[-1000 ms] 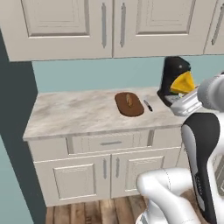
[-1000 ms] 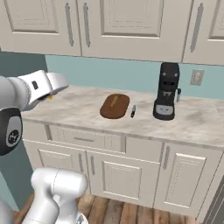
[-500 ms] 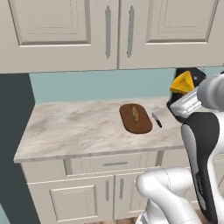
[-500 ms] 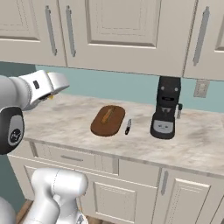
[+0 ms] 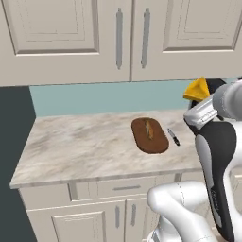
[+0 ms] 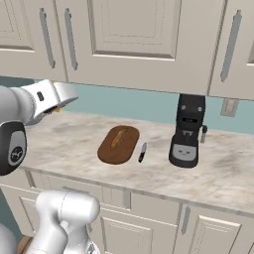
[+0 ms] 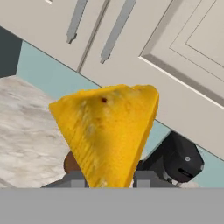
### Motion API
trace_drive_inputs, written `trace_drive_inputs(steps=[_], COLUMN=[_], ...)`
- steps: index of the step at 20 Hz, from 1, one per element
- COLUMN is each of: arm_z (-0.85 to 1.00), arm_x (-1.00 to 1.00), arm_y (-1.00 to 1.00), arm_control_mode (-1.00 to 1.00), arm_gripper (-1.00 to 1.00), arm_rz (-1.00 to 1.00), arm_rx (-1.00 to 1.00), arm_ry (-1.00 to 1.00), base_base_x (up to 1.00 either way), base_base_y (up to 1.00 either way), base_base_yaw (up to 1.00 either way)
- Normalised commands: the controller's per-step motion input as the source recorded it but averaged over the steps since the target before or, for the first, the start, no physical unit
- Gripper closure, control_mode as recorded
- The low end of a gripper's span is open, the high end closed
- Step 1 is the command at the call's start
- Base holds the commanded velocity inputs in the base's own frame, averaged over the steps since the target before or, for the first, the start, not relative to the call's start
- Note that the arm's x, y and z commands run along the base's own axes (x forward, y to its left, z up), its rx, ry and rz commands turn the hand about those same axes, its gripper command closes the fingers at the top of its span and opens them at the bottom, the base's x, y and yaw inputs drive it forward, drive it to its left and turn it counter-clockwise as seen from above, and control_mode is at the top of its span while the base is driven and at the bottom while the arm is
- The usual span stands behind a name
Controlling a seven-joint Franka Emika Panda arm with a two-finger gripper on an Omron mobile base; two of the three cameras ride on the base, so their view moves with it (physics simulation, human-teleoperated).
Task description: Retrieve the sausage and cheese from the fridge and place them on the cutting board on the counter.
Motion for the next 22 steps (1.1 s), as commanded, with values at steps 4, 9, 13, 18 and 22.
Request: trace_drive_inputs(steps=[4,9,13,18,22], arm_z=[-0.09,-0.46,-0.77,-0.72,-0.63], arm_x=[0.04,0.16,0.18,0.28,0.35], arm_y=[-0.04,-0.11,-0.05,0.00,-0.04], arm_control_mode=[-1.00,-1.00,-1.00,-1.00,-1.00], arm_gripper=[1.00,1.00,1.00,1.00,1.00], arm_rz=[0.00,0.00,0.00,0.00,0.00], arm_rx=[0.00,0.00,0.00,0.00,0.00], arm_ry=[0.02,0.12,0.18,0.24,0.20], base_base_x=[0.23,0.00,0.00,0.00,0.00], base_base_y=[-0.07,0.00,0.00,0.00,0.00], base_base_yaw=[0.00,0.00,0.00,0.00,0.00])
